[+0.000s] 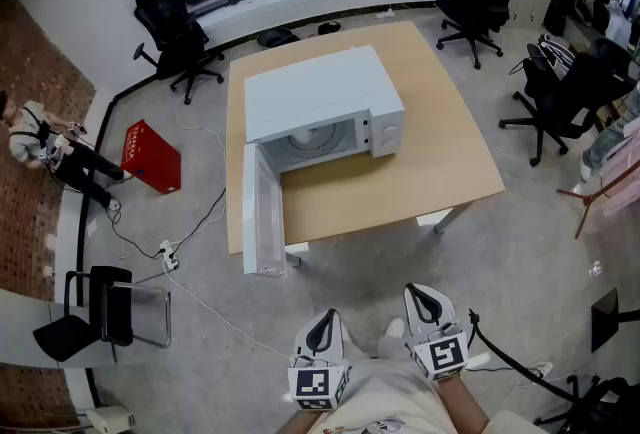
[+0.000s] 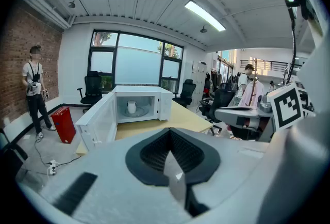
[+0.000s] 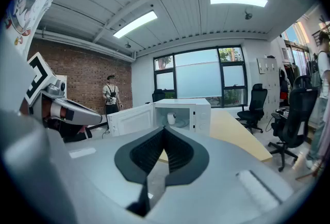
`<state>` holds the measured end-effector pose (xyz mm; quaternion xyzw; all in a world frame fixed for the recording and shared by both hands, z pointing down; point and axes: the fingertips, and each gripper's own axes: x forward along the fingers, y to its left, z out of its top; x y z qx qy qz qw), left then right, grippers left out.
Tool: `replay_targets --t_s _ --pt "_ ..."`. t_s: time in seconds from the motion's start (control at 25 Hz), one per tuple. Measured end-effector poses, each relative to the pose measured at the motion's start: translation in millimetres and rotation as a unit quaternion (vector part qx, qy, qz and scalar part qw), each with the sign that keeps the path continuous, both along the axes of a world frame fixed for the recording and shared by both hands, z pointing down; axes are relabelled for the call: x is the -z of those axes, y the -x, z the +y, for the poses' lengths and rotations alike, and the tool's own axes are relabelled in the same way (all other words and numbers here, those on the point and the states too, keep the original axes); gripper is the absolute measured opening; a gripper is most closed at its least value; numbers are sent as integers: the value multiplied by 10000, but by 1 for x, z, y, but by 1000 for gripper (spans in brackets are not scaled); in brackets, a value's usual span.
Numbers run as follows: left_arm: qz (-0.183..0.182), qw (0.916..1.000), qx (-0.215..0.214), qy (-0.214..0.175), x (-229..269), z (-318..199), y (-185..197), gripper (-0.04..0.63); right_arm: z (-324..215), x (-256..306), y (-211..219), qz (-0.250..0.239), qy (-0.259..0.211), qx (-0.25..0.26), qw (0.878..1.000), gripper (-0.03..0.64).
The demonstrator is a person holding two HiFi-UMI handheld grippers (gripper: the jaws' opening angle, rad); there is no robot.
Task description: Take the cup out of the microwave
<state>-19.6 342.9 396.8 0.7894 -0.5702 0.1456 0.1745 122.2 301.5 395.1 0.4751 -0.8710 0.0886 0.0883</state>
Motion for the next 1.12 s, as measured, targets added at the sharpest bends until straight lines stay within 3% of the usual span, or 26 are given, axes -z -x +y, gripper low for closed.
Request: replay_targets --t_s 0.68,0.96,1.12 --pt "83 9992 367 145 -10 -1 -27 3 -22 -9 -18 -285 54 408 9987 5" --pt "195 9989 345 251 -30 -74 3 2 -81 -24 0 -115 105 253 9996 5" --pt "234 9996 123 78 -20 -138 28 2 -131 -26 24 -128 123 -33 9998 6"
